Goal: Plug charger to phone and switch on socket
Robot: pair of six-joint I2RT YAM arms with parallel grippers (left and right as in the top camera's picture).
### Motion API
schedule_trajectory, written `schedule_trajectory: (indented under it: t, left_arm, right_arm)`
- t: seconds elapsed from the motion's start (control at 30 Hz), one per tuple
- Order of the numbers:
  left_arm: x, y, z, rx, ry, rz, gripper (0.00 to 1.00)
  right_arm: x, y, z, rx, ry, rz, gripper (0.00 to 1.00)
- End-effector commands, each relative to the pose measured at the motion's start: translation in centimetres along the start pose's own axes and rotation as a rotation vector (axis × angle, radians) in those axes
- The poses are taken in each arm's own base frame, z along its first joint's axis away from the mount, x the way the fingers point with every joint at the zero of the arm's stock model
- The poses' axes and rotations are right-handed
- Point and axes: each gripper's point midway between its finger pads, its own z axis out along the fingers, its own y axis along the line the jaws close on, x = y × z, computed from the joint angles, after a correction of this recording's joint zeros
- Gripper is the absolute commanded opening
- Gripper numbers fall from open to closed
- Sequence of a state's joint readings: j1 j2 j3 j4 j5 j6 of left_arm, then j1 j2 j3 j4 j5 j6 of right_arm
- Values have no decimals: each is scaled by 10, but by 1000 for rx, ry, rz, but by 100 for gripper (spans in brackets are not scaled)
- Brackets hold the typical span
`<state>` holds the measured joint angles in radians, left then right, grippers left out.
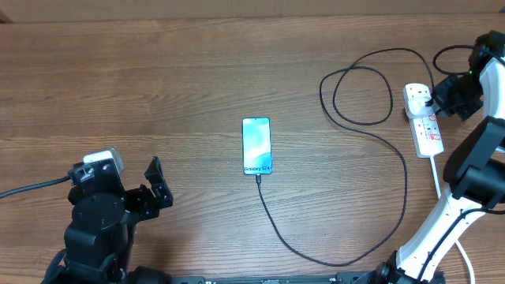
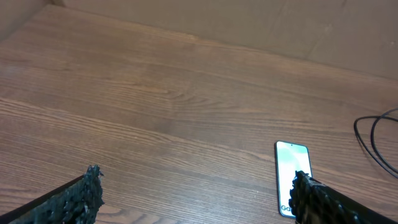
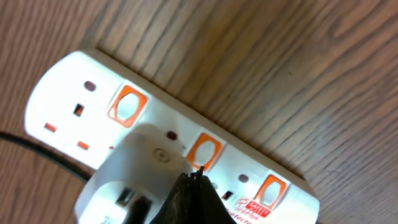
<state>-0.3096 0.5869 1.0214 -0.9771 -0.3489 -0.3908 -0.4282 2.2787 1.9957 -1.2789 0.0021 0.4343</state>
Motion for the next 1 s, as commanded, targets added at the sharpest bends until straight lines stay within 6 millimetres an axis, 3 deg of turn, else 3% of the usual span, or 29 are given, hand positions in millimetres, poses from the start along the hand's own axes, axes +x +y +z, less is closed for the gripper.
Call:
schedule_trajectory:
  t: [0.0,0.33,0.5,0.6,0.8,0.9,0.97]
  left_arm:
    - [-1,5,-2,-20,-15,-24,100]
    - [-1,5,-2,-20,-15,-24,100]
    - [-1,5,-2,-20,-15,-24,100]
    - [-1,5,-2,-20,-15,-24,100]
    - [-1,6,-2,-19,-17,-24,100]
    - [-2,6,-5,-16,-28,-29,100]
    - [-5,10,-11,-18,-51,-44,100]
  right_arm:
    - [0,7,3,-20,12,-20,4]
    - [2,8,22,-9,41,-24,4]
    - [18,16,45,-20,124,-47,4]
    - [24,24,46,-24,134,-81,4]
    - [23,22,21,-6,123,-81,4]
    - [15,18,-3,-4,90,-65,4]
    - [8,14,-30,-16,44,-50,4]
